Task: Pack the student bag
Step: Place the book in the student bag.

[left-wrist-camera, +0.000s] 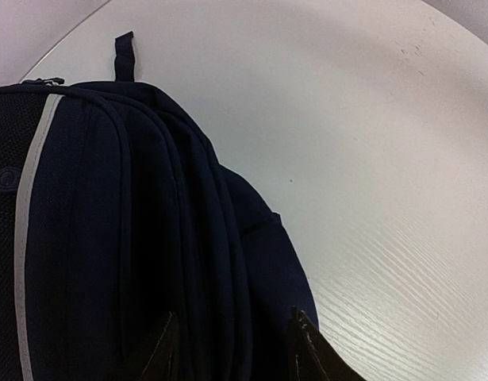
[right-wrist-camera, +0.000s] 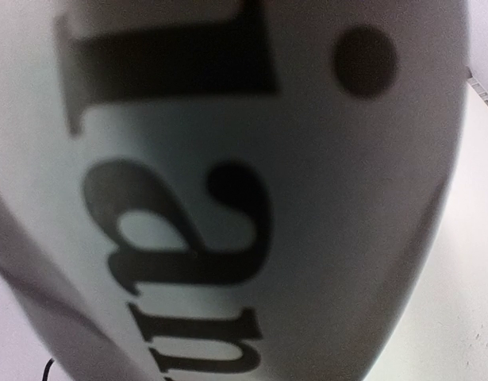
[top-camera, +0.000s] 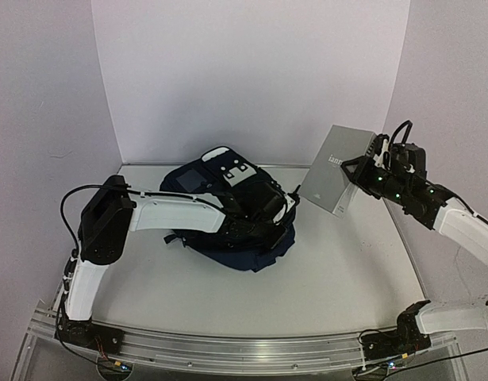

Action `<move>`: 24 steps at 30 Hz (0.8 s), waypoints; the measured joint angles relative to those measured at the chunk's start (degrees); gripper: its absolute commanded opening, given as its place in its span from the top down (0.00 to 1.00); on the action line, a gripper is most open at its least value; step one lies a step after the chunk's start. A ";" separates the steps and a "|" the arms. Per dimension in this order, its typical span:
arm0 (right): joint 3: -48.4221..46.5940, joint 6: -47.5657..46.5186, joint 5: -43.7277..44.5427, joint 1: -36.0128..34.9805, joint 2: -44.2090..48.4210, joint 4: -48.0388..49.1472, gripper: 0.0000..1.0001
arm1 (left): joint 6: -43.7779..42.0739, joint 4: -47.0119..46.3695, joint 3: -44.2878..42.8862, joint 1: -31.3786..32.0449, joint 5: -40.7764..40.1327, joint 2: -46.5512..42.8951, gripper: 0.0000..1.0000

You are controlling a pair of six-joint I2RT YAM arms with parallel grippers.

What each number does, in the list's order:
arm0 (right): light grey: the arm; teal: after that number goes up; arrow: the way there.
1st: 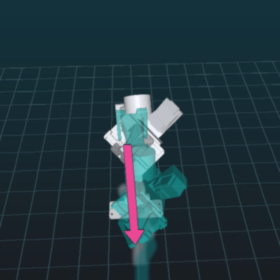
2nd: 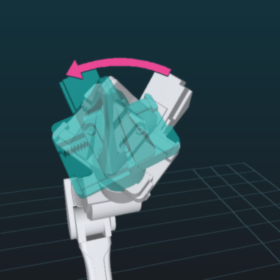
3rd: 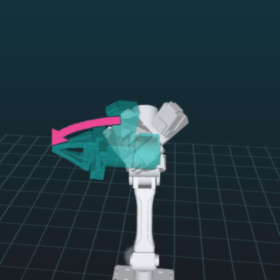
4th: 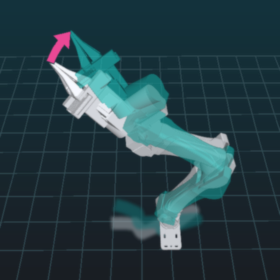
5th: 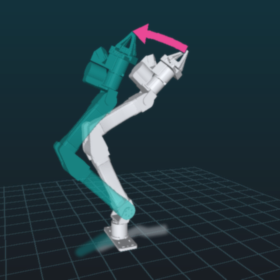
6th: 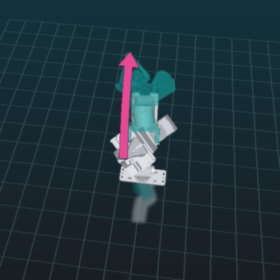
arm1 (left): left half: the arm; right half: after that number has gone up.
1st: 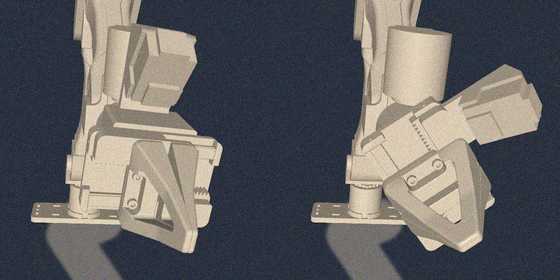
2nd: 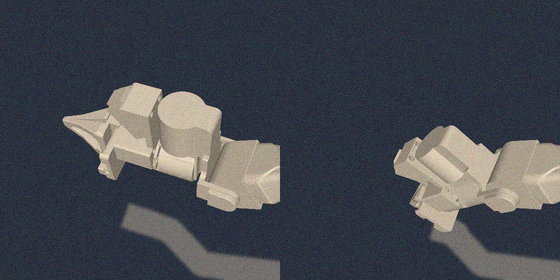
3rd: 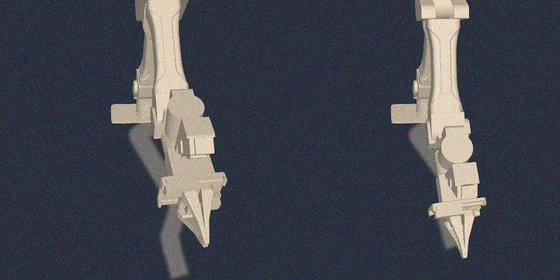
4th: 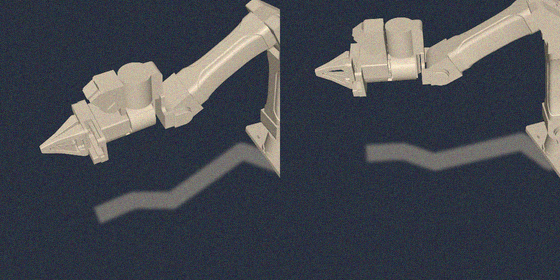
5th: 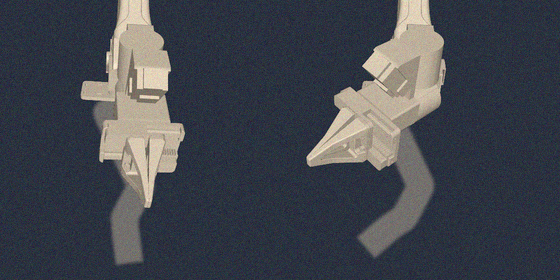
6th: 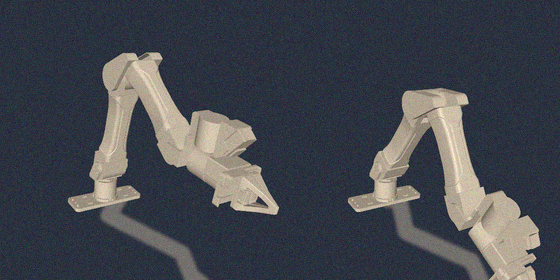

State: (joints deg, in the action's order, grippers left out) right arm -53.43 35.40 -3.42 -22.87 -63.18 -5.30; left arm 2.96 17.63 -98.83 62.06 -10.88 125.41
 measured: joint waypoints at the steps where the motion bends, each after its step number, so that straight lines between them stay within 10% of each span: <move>1: 0.09 0.00 0.00 0.00 0.03 -0.02 0.67 | -0.02 0.27 -0.51 -0.02 -1.09 0.43 0.63; 12: 1.11 0.00 0.02 0.00 0.47 -0.80 0.66 | 0.02 2.86 -4.24 -0.46 -5.77 3.96 0.60; 18: 1.11 0.00 0.09 0.00 0.65 -0.85 0.66 | -0.24 3.43 -4.94 -0.37 -6.65 5.76 0.98; 24: 1.27 0.00 0.13 0.00 0.82 -0.88 0.66 | -0.80 3.24 -5.09 -0.18 -11.12 5.95 1.00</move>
State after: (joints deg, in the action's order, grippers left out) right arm -52.16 35.40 -3.29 -22.87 -62.36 -6.18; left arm 2.17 20.87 -103.92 61.88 -22.00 131.36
